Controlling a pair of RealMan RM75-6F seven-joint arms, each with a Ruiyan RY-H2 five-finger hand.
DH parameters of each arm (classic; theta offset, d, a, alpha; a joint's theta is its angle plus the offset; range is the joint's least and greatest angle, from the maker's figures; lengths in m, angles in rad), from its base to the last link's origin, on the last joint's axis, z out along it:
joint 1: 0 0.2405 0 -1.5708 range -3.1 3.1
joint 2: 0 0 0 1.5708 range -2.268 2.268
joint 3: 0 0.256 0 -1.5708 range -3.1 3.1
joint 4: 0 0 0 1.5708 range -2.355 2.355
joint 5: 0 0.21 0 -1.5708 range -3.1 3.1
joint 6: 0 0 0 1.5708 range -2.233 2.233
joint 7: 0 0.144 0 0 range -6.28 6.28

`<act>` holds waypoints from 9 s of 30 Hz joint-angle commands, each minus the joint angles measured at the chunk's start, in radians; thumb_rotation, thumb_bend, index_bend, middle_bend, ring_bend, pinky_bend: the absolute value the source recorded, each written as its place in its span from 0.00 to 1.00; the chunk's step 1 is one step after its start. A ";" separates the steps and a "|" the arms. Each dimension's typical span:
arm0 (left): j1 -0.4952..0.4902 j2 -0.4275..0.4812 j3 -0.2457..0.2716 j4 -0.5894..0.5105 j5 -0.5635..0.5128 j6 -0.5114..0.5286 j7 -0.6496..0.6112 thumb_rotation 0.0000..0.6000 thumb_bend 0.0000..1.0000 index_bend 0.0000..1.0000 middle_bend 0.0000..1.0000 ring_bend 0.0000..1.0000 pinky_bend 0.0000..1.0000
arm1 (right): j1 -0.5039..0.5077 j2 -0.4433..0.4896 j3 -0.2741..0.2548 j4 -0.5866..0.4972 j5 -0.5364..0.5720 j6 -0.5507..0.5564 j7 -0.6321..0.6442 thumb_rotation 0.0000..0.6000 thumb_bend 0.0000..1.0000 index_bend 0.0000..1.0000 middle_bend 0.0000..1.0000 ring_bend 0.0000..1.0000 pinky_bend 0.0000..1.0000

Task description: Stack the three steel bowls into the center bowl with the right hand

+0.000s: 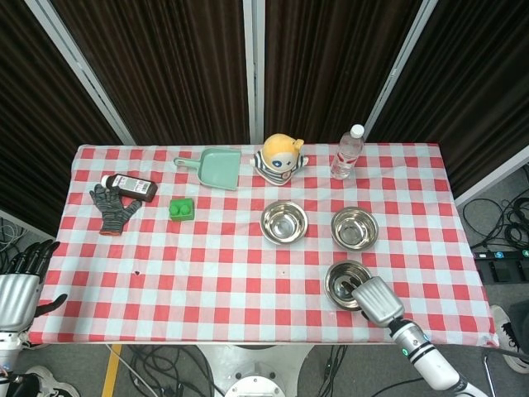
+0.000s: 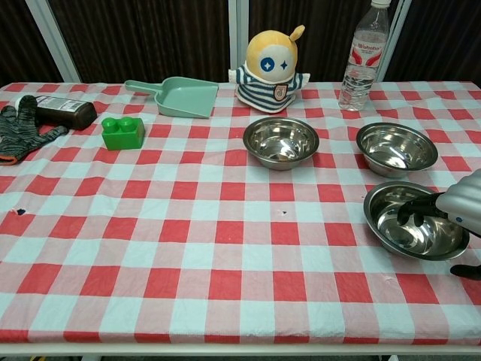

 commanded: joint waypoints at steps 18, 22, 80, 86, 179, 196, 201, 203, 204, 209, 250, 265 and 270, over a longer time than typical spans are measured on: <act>-0.004 0.000 0.002 0.009 0.007 -0.004 -0.013 1.00 0.04 0.15 0.20 0.13 0.22 | 0.014 -0.058 -0.006 0.078 -0.017 0.029 0.024 1.00 0.39 0.47 0.46 0.72 0.69; -0.004 0.000 0.002 0.010 0.007 -0.003 -0.015 1.00 0.04 0.15 0.20 0.13 0.22 | 0.013 -0.066 -0.006 0.089 -0.016 0.035 0.020 1.00 0.39 0.55 0.52 0.72 0.69; -0.006 0.033 -0.008 -0.017 0.003 0.005 -0.040 1.00 0.04 0.15 0.20 0.13 0.22 | 0.218 -0.078 0.191 0.047 -0.056 0.031 -0.050 1.00 0.40 0.73 0.65 0.75 0.71; -0.004 0.030 -0.005 -0.004 -0.001 -0.001 -0.051 1.00 0.04 0.16 0.20 0.13 0.22 | 0.296 -0.153 0.236 0.159 -0.009 -0.031 -0.022 1.00 0.40 0.73 0.65 0.75 0.71; -0.044 -0.042 0.022 0.142 0.033 -0.041 -0.106 1.00 0.04 0.15 0.20 0.13 0.22 | 0.259 -0.261 0.069 0.623 0.044 -0.015 0.327 1.00 0.18 0.32 0.38 0.77 0.73; -0.051 -0.035 0.024 0.134 0.036 -0.045 -0.108 1.00 0.04 0.15 0.20 0.13 0.22 | 0.265 -0.311 0.069 0.696 0.041 -0.037 0.336 1.00 0.30 0.53 0.51 0.79 0.75; -0.050 -0.036 0.027 0.134 0.036 -0.046 -0.110 1.00 0.04 0.15 0.20 0.13 0.22 | 0.262 -0.315 0.071 0.700 0.041 -0.033 0.334 1.00 0.33 0.60 0.56 0.80 0.76; -0.051 -0.037 0.028 0.134 0.036 -0.048 -0.111 1.00 0.04 0.15 0.20 0.13 0.22 | 0.261 -0.317 0.071 0.703 0.042 -0.033 0.332 1.00 0.33 0.62 0.57 0.81 0.76; -0.051 -0.037 0.028 0.134 0.036 -0.048 -0.111 1.00 0.04 0.15 0.20 0.13 0.22 | 0.261 -0.319 0.072 0.706 0.041 -0.033 0.331 1.00 0.33 0.63 0.57 0.81 0.76; -0.051 -0.037 0.027 0.134 0.034 -0.049 -0.113 1.00 0.04 0.15 0.20 0.13 0.22 | 0.260 -0.327 0.074 0.714 0.045 -0.036 0.331 1.00 0.34 0.67 0.60 0.81 0.76; -0.049 -0.010 0.025 0.094 0.042 -0.025 -0.134 1.00 0.04 0.15 0.20 0.13 0.22 | 0.473 -0.302 0.206 0.439 0.062 -0.121 0.086 1.00 0.38 0.69 0.62 0.81 0.76; -0.043 -0.008 0.022 0.113 0.034 -0.019 -0.170 1.00 0.03 0.15 0.20 0.13 0.22 | 0.553 -0.401 0.215 0.550 0.124 -0.226 0.064 1.00 0.34 0.68 0.60 0.81 0.76; -0.041 -0.009 0.021 0.124 0.032 -0.017 -0.184 1.00 0.03 0.16 0.20 0.13 0.22 | 0.567 -0.399 0.208 0.552 0.136 -0.253 0.056 1.00 0.11 0.56 0.52 0.81 0.76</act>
